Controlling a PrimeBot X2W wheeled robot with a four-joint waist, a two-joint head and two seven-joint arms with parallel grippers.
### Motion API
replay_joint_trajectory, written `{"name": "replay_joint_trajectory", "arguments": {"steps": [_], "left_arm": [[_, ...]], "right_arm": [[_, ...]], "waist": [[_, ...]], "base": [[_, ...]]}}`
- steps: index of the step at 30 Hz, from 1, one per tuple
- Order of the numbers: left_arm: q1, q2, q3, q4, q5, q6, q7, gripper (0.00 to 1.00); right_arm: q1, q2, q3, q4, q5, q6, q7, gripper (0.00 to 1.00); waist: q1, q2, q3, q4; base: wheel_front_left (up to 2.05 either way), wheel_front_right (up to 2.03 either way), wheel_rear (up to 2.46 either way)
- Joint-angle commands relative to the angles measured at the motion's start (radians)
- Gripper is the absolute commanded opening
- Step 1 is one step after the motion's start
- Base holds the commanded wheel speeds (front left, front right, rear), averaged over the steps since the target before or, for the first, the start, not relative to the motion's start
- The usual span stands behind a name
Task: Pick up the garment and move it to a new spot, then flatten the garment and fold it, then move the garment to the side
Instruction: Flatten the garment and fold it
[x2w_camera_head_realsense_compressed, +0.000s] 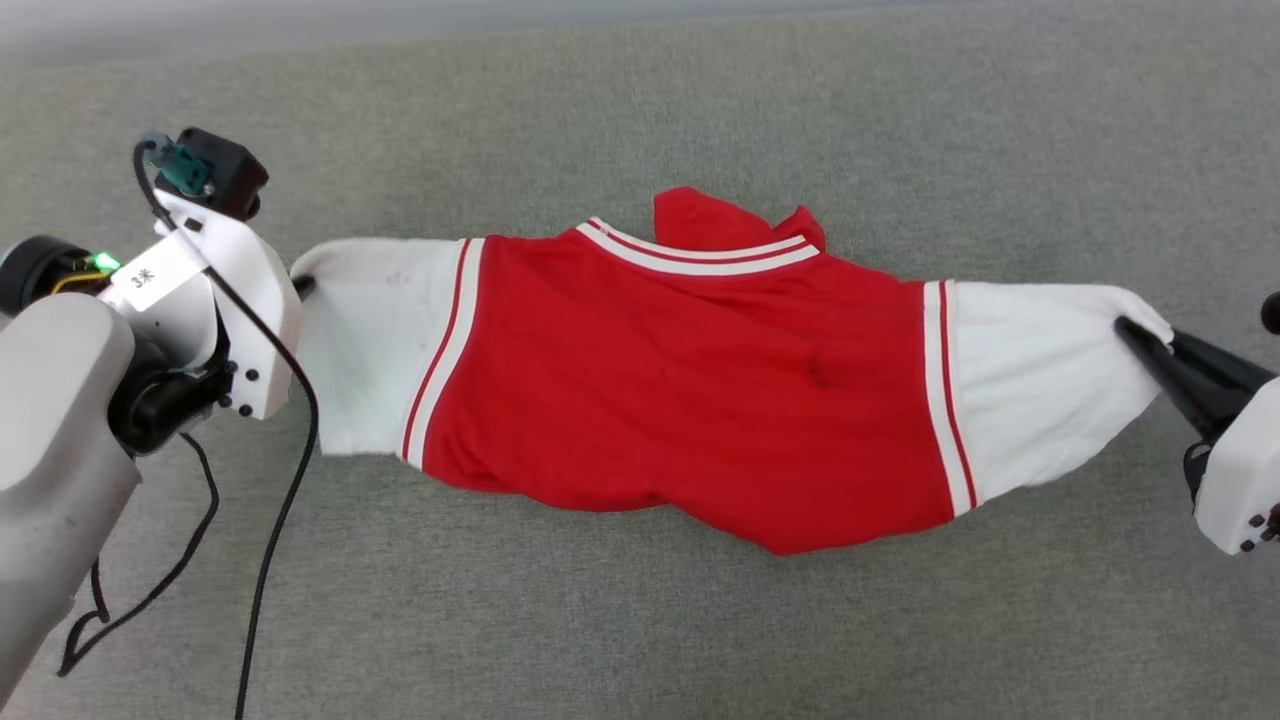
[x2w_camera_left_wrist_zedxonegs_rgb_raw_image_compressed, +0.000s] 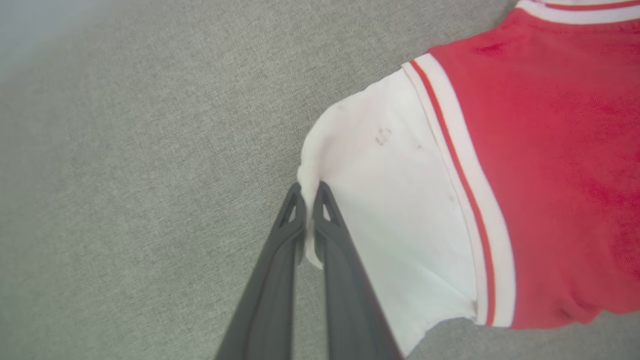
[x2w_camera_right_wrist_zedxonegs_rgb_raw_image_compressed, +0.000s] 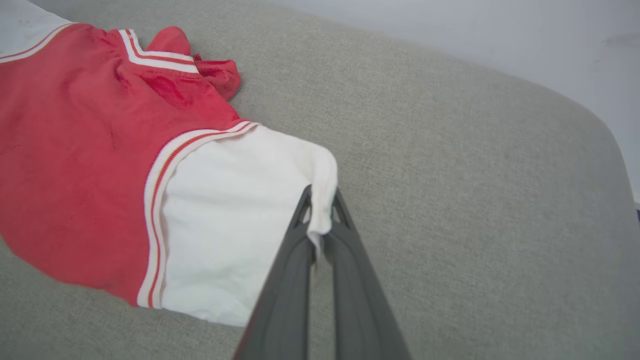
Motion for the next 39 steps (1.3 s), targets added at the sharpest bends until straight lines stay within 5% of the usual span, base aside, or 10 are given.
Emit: {"name": "replay_joint_trajectory", "arguments": {"steps": [1, 6, 12, 24, 39], "left_arm": [[-0.001, 0.011, -0.003, -0.016, 0.002, 0.0, -0.029, 0.0], [0.004, 0.049, 0.01, -0.093, 0.043, 0.002, -0.171, 0.0], [-0.002, 0.076, 0.034, -0.218, 0.112, 0.069, -0.286, 0.0], [-0.071, 0.1, 0.083, -0.463, 0.203, 0.187, -0.34, 0.0], [-0.286, 0.049, 0.131, -0.468, 0.233, 0.183, -0.346, 0.0]], "right_arm": [[-0.016, 0.001, -0.008, 0.002, -0.008, -0.001, -0.011, 0.0], [-0.027, -0.013, -0.041, 0.003, -0.03, -0.001, -0.045, 0.0], [-0.066, -0.034, -0.085, -0.021, -0.056, -0.001, -0.07, 0.0], [-0.19, -0.022, -0.162, -0.063, -0.124, -0.001, -0.087, 0.0], [-0.448, -0.014, -0.175, -0.056, -0.138, -0.001, -0.048, 0.0]], "waist": [[0.0, -0.0001, -0.032, 0.009], [0.0, -0.0001, -0.089, 0.023], [0.0, -0.0001, -0.14, 0.04], [0.0, -0.0001, -0.226, 0.048], [0.0, -0.0001, -0.183, 0.045]], "base": [[0.0, 0.0, 0.0], [0.0, 0.0, 0.0], [0.0, 0.0, 0.0], [0.0, 0.0, 0.0], [0.0, 0.0, 0.0]]}}
